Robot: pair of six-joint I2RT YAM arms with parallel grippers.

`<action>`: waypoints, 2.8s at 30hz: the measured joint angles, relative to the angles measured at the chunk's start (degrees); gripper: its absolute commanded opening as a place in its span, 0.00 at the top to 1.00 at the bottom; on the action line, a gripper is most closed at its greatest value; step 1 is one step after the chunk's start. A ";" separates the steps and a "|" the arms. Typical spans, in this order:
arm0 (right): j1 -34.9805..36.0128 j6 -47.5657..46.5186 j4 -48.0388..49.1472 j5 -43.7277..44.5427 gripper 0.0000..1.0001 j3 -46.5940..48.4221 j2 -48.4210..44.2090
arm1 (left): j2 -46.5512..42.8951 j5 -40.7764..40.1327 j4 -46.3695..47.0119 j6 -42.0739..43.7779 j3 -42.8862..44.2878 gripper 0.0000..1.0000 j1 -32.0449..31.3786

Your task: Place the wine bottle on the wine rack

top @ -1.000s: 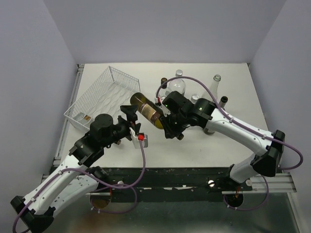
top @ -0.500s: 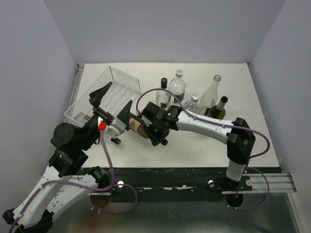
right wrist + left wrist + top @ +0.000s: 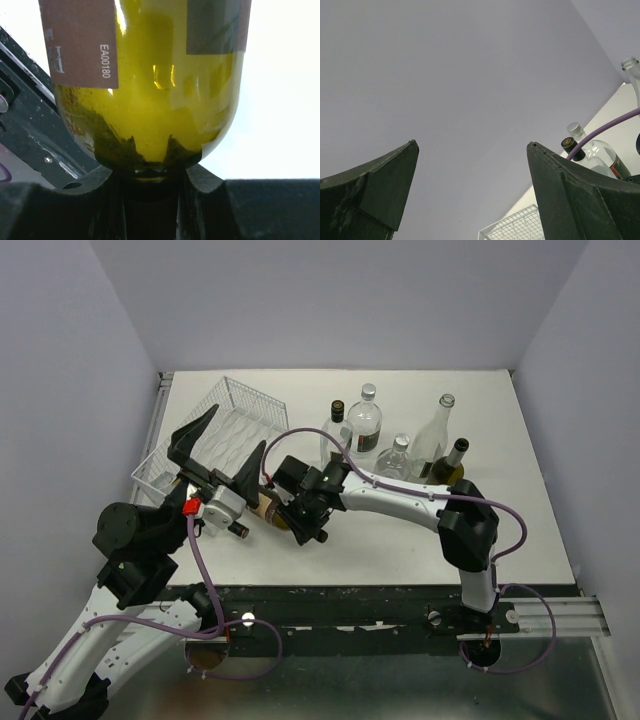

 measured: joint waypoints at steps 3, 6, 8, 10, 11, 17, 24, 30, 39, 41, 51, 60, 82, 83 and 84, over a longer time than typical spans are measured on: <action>0.31 0.00 0.76 -0.02 0.99 0.74 1.16 | -0.04 0.00 -0.04 -0.15 0.00 0.01 0.00; 0.46 -0.07 2.49 0.00 0.99 1.09 2.36 | -0.02 -0.02 -0.17 -0.17 -0.02 0.01 0.00; 0.66 -0.26 3.96 0.09 0.99 1.62 3.52 | -0.02 -0.15 -0.20 -0.15 -0.02 0.01 0.00; 0.94 -0.59 5.31 0.35 0.99 2.51 4.87 | -0.02 -0.35 -0.20 -0.13 -0.07 0.01 0.00; 1.16 -0.72 6.08 0.72 0.99 3.15 5.79 | -0.02 -0.48 -0.24 -0.11 -0.07 0.01 0.00; 1.51 -1.92 12.46 4.44 0.99 5.64 10.64 | -0.02 -0.90 -1.27 0.02 -0.07 0.01 0.00; 1.64 -4.46 15.17 8.57 0.99 11.34 16.35 | -0.02 -0.94 -2.82 -0.24 -0.07 0.01 0.00; 1.64 -5.99 15.85 9.90 1.00 18.01 21.59 | -0.02 -0.94 -4.24 -1.05 0.24 0.01 0.00; 1.64 -7.89 14.84 11.21 0.99 28.41 28.76 | -1.42 -1.03 -7.52 -1.53 1.31 0.01 0.00; 1.64 -8.26 14.56 11.72 0.99 29.44 29.44 | -1.51 -1.14 -7.96 -1.55 1.31 0.01 0.00; 1.75 -9.57 13.00 14.12 0.89 33.66 31.85 | -2.89 -2.38 -10.43 -1.75 1.31 0.01 0.00; 1.84 -9.94 10.88 16.15 0.65 38.80 34.71 | -3.78 -2.51 -12.61 -2.73 1.29 0.01 0.00; 2.56 -10.25 13.81 23.06 0.28 41.07 36.70 | -6.40 -2.54 -16.61 -5.07 0.55 0.01 0.00; 2.56 -9.88 14.23 23.06 0.27 39.74 35.93 | -6.49 -2.54 -16.61 -5.11 0.55 0.01 0.00; 2.56 -9.40 14.47 23.06 0.26 38.29 34.99 | -6.54 -2.54 -16.63 -5.11 0.55 0.01 0.00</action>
